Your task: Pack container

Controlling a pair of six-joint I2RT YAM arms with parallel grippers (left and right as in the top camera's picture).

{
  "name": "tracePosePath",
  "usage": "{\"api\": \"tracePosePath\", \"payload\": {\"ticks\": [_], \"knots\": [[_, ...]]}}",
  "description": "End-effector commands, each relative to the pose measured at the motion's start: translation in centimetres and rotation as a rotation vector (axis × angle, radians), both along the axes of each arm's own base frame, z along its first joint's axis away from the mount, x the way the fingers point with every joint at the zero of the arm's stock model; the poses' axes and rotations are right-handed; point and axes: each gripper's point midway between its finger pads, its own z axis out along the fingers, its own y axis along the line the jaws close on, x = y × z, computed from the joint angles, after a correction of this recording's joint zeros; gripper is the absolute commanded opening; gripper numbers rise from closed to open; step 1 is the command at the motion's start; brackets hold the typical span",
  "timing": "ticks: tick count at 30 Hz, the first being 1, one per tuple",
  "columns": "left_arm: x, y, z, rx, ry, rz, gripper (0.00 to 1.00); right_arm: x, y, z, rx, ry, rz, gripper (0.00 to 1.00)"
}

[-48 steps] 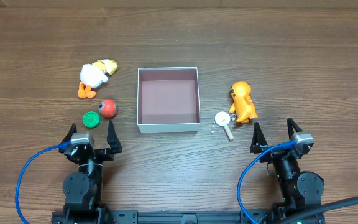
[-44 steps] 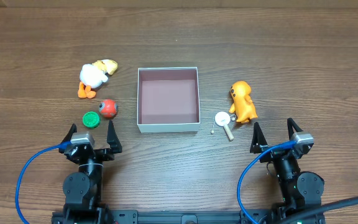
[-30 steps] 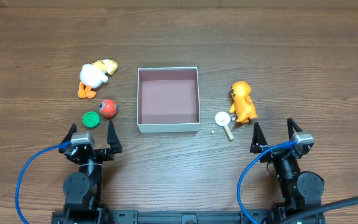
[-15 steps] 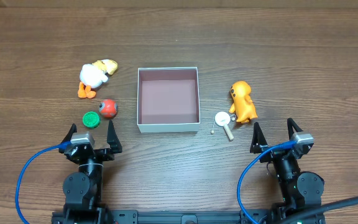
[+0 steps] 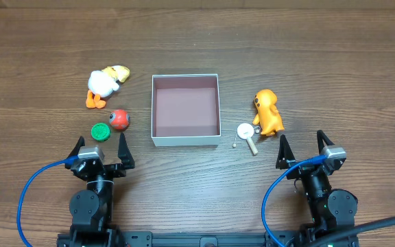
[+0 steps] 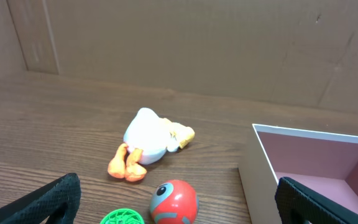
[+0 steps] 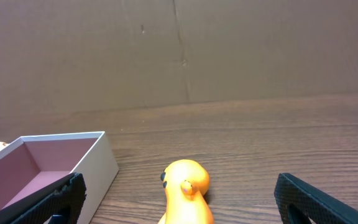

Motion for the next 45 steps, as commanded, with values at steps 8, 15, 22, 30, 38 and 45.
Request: {"api": "tracePosePath", "payload": {"ticks": [8, 15, 22, 30, 38, 45], "knots": [[0.1, -2.0, 1.3, -0.021, -0.052, -0.118, 1.00, 0.0, 0.0, -0.1, -0.003, -0.006, 0.001, 1.00], [-1.8, -0.4, 9.6, -0.013, -0.157, -0.033, 1.00, 0.0, 0.0, -0.1, -0.003, -0.006, 0.001, 1.00], [-1.3, 1.0, 15.0, 0.054, 0.065, 0.048, 1.00, 0.0, 0.0, -0.1, -0.003, -0.006, 0.001, 1.00], [3.2, 0.8, 11.8, 0.128, 0.709, 0.002, 1.00, 0.0, 0.0, -0.1, -0.003, -0.006, 0.001, 1.00], [6.1, -1.1, 5.3, 0.040, 1.115, -0.091, 1.00, 0.0, 0.0, -0.1, -0.003, -0.006, 0.001, 1.00], [7.7, -1.9, 0.1, 0.002, 1.278, -0.131, 1.00, 0.0, 0.0, -0.1, -0.003, -0.006, 0.001, 1.00]]}}
